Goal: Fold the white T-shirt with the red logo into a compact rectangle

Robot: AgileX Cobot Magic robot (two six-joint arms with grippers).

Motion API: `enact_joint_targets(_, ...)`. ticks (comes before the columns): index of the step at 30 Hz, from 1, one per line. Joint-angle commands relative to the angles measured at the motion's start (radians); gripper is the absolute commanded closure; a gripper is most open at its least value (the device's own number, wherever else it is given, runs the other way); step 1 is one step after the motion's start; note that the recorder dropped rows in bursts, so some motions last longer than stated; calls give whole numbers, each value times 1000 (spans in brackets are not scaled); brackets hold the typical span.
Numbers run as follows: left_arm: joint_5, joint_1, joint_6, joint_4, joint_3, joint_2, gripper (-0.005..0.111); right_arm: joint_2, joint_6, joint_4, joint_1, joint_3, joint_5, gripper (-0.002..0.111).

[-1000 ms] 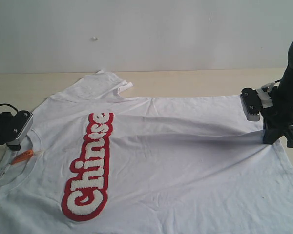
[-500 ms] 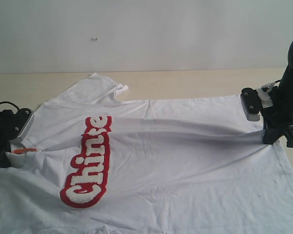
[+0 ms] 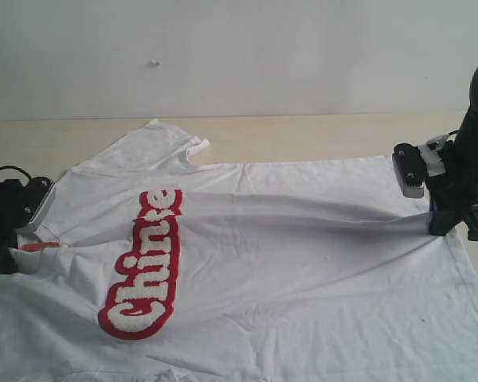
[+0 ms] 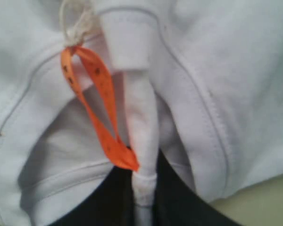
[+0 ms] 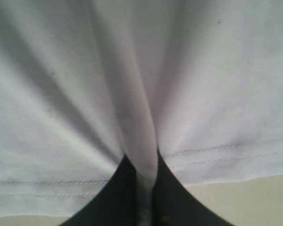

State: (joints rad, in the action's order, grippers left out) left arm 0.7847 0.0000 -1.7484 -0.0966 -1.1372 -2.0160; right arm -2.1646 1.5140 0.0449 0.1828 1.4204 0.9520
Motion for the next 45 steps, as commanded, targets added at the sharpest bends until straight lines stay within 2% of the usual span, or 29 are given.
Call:
enact_joint_targets(1,-35,0,-2,2,16,-44,106,-24,1,-18,3,-9,21,108)
enact_joint_targets(11,-33,0,-2,0,16,-44,106,-24,1,-18,3,-9,19,108)
enact_joint_targets(17,-30,0,30,-47,16,-44,106,-36,1,4,3,-9,-93,108)
enact_joint_targets(22,-67,0,30,-47,16,-44,106,-36,-48,79,3,-9,-57,108)
enact_joint_targets(30,-98,0,30,-45,16,-31,106,-17,-102,70,3,-7,-21,108)
enact_joint_targets(34,-130,0,30,-43,16,27,107,52,-95,57,3,-7,-24,108)
enact_joint_targets(39,-203,2,115,-38,16,169,107,192,-95,68,3,-7,-10,108)
enact_joint_targets(45,-188,3,245,25,16,328,107,341,-95,84,3,-7,63,108)
